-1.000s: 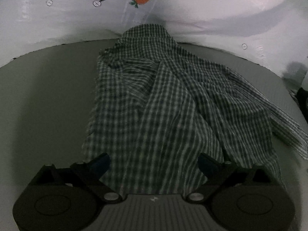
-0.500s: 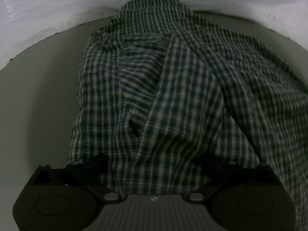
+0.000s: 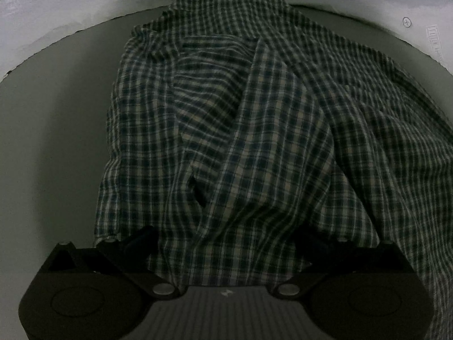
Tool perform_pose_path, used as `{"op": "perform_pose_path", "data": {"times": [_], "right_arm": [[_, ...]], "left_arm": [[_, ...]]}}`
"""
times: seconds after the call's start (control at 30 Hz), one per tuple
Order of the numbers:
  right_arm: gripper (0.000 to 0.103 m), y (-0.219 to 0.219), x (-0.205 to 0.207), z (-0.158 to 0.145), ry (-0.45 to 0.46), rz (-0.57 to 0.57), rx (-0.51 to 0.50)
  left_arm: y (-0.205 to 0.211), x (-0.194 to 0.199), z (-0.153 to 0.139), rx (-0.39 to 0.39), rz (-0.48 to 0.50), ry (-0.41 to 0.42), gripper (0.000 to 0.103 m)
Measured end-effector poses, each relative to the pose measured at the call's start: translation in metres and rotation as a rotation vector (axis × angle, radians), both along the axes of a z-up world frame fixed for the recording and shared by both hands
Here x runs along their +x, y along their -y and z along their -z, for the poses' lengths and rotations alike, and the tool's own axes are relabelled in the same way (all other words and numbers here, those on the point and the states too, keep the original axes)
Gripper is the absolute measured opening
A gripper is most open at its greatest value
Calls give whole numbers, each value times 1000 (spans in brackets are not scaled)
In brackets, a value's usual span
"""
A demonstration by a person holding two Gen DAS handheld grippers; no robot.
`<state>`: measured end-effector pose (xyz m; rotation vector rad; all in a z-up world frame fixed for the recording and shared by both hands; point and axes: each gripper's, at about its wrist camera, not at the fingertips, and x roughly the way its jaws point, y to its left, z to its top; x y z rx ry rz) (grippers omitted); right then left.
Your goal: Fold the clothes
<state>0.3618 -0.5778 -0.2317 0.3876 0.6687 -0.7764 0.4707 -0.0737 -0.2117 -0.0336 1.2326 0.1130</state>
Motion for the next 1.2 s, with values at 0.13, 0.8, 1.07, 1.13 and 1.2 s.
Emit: {"op": "perform_pose_path", "data": {"times": [0.13,0.8,1.07,1.13,1.2], "right_arm": [[102,-2,0,1,12,-37,-2],[25,-88,39,73,794,-39,1410],[37,-246,113,61,246,-534,1550],[40,-265,117,58,134,-607,1484],[53,-266,115,54,144,-614,1488]], "left_arm": [[-1,-5,-1,1,3,16,103],[-3,-13,-1,-1,46,39,103],[-2,-12,0,-2,47,38,103],[-2,-12,0,-2,51,43,103],[-2,-14,1,-1,55,50,103]]}}
